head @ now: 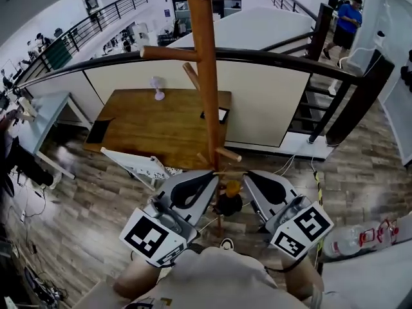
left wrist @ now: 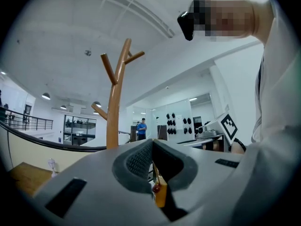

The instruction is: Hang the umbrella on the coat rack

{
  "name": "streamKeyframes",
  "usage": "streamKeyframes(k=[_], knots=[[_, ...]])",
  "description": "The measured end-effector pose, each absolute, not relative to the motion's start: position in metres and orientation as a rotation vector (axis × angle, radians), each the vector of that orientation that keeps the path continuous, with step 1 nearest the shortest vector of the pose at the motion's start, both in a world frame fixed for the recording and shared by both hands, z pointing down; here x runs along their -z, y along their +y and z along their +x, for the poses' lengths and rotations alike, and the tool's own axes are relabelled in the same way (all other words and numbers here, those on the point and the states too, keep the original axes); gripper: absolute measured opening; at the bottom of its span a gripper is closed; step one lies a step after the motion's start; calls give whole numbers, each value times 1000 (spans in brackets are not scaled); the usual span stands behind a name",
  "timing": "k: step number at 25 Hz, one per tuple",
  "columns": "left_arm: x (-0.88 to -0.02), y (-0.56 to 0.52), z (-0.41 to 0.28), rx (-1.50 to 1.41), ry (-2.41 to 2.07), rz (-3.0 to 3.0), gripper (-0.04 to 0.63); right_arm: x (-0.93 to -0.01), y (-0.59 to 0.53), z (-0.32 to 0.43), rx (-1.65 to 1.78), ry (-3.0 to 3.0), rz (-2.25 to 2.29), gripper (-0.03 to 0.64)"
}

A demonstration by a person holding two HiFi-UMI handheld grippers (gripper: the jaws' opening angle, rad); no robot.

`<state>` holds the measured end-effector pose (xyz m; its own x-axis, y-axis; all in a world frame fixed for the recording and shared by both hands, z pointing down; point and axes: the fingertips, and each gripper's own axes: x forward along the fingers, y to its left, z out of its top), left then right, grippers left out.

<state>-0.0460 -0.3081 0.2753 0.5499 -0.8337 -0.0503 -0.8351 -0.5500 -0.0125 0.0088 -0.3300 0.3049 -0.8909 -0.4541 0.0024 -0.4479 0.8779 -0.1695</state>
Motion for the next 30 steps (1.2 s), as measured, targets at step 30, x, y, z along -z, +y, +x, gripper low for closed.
streamKeyframes(k=[30], knots=[[-328, -359, -36, -28, 1573, -2853, 0, -357, -404, 5, 439, 3043, -697, 5]])
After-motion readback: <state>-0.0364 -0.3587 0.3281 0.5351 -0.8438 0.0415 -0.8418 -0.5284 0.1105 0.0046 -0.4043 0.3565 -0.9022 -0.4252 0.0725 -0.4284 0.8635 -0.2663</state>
